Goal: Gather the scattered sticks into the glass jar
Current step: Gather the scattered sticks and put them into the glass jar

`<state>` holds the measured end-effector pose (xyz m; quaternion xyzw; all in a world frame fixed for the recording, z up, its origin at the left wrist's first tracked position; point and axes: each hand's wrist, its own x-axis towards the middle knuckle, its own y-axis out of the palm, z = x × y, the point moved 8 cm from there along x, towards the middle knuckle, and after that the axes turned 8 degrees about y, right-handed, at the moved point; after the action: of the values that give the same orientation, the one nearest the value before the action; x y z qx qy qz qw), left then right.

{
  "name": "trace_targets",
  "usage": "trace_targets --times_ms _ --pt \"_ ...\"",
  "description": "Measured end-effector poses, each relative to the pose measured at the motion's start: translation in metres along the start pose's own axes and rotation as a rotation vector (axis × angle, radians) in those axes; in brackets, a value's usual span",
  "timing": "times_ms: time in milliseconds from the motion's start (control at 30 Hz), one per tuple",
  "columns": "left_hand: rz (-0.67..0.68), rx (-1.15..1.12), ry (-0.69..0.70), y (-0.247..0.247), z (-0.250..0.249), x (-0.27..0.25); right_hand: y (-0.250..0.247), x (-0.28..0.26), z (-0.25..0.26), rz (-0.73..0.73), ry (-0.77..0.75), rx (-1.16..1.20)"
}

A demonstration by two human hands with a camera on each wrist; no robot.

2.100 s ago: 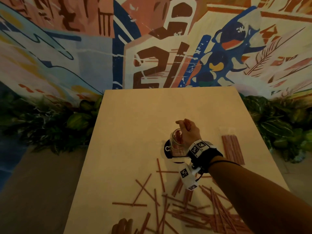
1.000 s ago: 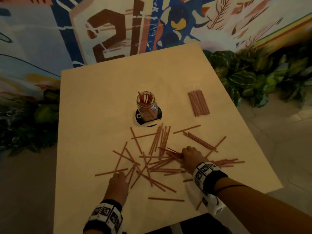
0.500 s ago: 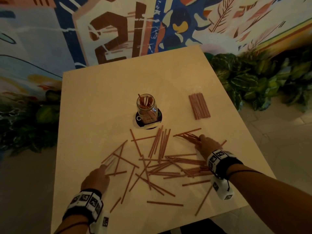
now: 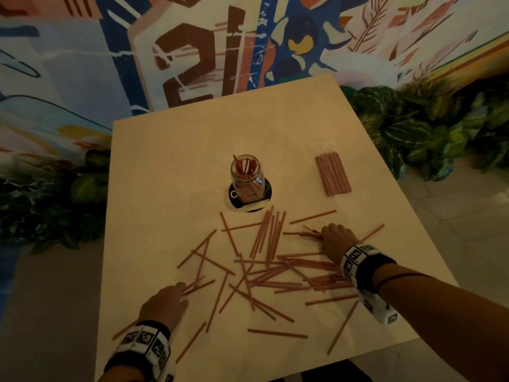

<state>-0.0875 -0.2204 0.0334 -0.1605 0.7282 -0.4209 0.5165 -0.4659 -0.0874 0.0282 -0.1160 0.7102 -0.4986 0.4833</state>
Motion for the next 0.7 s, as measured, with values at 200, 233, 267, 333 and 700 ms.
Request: trace_targets --times_ms 200,233,267,333,700 --pt "-0.044 0.049 -0.004 0.004 -0.005 0.004 -0.005 -0.022 0.020 0.107 -0.093 0.280" --pt "-0.040 0.033 -0.003 0.006 -0.005 0.004 -0.004 -0.026 0.021 0.127 -0.083 0.296" --pt "-0.028 0.018 0.000 0.008 -0.005 0.004 -0.002 -0.029 0.020 0.147 -0.074 0.291" --pt "0.005 -0.016 0.000 0.011 -0.007 0.002 0.004 -0.035 0.018 0.163 -0.073 0.226" --pt "-0.033 -0.196 0.025 0.007 -0.056 -0.010 0.020 -0.042 0.019 0.186 -0.123 0.023"
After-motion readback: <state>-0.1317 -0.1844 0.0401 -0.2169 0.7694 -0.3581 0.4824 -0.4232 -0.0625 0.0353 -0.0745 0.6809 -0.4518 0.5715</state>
